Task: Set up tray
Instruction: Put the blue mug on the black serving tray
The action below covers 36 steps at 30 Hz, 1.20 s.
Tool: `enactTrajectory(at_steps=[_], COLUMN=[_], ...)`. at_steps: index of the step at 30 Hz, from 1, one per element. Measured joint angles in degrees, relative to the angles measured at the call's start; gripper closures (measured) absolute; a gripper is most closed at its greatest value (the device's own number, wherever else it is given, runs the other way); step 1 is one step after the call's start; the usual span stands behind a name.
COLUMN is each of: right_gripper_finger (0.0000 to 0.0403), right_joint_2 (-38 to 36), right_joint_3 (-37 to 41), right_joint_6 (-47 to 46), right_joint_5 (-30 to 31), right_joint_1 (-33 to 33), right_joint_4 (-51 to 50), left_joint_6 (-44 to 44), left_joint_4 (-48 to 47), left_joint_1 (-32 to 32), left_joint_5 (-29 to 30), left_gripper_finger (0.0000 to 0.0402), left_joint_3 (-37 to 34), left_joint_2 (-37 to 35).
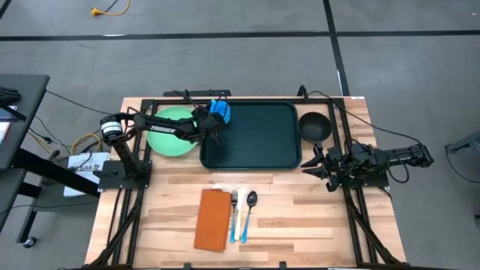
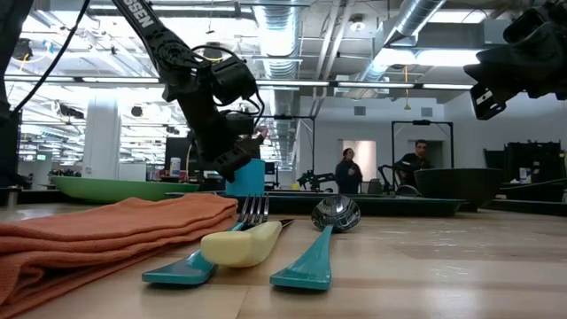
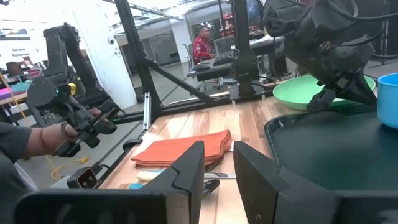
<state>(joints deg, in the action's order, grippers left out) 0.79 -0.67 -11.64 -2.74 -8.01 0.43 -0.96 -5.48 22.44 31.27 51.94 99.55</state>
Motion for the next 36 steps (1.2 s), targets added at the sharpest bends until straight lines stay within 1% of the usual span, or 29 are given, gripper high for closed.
enactTrajectory(at_steps=[12, 16, 21, 26, 30, 32, 34, 36], right_gripper_finger=[0.0321, 0.0321, 0.0321, 0.0321, 0.0321, 0.0321, 0.0321, 0.0321], right_joint_2=[-0.02, -0.01, 0.00, 0.00, 0.00, -0.01, 0.00, 0.00], right_joint_3=[0.00, 0.00, 0.00, 0.00, 0.00, 0.00, 0.00, 0.00], right_joint_6=[0.00, 0.00, 0.00, 0.00, 0.00, 0.00, 0.00, 0.00], right_joint_5=[0.00, 0.00, -0.02, -0.02, -0.02, -0.02, -0.02, -0.02], right_joint_1=[0.00, 0.00, 0.00, 0.00, 0.00, 0.00, 0.00, 0.00], right_joint_4=[0.00, 0.00, -0.02, -0.01, -0.02, -0.02, -0.02, -0.02], left_joint_6=[0.01, 0.01, -0.03, -0.73, -4.21, -7.79, -12.34, -16.79], left_joint_4=[0.02, 0.05, 0.20, 0.53, 4.48, 8.34, 13.49, 19.47], left_joint_1=[3.75, 4.36, 3.57, 0.66, -3.54, -6.10, -8.79, -11.40], left_joint_5=[1.67, 4.75, 9.88, 17.21, 22.40, 23.19, 22.74, 19.80], left_gripper_finger=[0.0374, 0.0374, 0.0374, 0.0374, 0.0374, 0.0374, 0.0374, 0.0374], left_joint_3=[0.00, 0.00, -0.01, -0.02, -0.02, -0.04, -0.04, -0.04], left_joint_2=[0.00, 0.00, 0.00, -0.11, -0.13, -0.13, -0.15, -0.16])
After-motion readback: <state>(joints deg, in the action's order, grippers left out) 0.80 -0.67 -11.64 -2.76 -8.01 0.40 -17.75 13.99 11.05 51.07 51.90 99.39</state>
